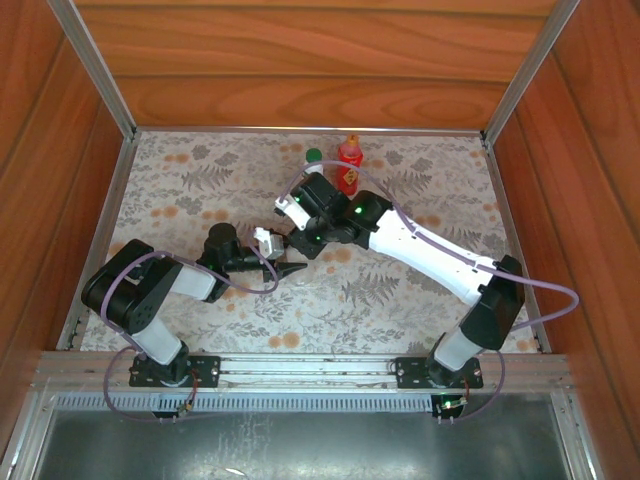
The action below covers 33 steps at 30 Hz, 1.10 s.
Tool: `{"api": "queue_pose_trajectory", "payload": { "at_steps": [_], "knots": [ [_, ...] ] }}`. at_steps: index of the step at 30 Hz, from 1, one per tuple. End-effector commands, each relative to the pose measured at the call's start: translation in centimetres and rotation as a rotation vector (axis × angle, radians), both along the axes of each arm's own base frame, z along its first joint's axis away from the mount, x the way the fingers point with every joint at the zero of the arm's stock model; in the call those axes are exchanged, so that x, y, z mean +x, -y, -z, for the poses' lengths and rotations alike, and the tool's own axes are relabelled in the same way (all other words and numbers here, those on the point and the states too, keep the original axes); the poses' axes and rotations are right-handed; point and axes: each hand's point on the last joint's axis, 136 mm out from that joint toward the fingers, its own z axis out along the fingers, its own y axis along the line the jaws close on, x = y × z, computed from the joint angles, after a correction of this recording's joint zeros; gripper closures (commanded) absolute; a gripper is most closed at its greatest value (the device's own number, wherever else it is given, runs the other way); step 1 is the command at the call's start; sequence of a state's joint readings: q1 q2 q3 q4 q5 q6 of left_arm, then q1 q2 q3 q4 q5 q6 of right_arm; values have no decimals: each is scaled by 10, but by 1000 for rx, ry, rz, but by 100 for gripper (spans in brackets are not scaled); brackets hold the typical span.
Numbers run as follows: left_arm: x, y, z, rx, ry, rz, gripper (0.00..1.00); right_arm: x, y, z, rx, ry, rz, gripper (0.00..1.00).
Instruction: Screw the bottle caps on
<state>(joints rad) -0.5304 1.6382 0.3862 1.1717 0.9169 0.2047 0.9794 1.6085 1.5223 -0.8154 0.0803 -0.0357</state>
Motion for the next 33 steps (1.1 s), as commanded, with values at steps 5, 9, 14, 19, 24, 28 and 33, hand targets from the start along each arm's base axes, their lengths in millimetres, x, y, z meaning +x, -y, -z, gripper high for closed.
{"api": "queue_pose_trajectory", "payload": {
  "at_steps": [5,9,14,19,24,28,33],
  "knots": [
    [-6,0,22,45,-108,18,45,-5,-6,0,61,39,-12,63],
    [-5,0,21,42,-115,17,45,-4,-5,2,63,53,-10,63],
    [-6,0,21,42,-117,18,45,-3,-2,16,40,60,-8,63],
    [-5,-1,21,42,-121,16,45,-1,3,34,42,81,14,64],
    [-5,-1,21,41,-123,15,45,-1,4,36,44,77,28,64],
    [-5,-1,19,37,-120,16,45,0,2,21,70,87,32,58],
    [-6,-2,19,36,-125,20,45,0,-4,-3,131,103,31,45]
  ]
}}
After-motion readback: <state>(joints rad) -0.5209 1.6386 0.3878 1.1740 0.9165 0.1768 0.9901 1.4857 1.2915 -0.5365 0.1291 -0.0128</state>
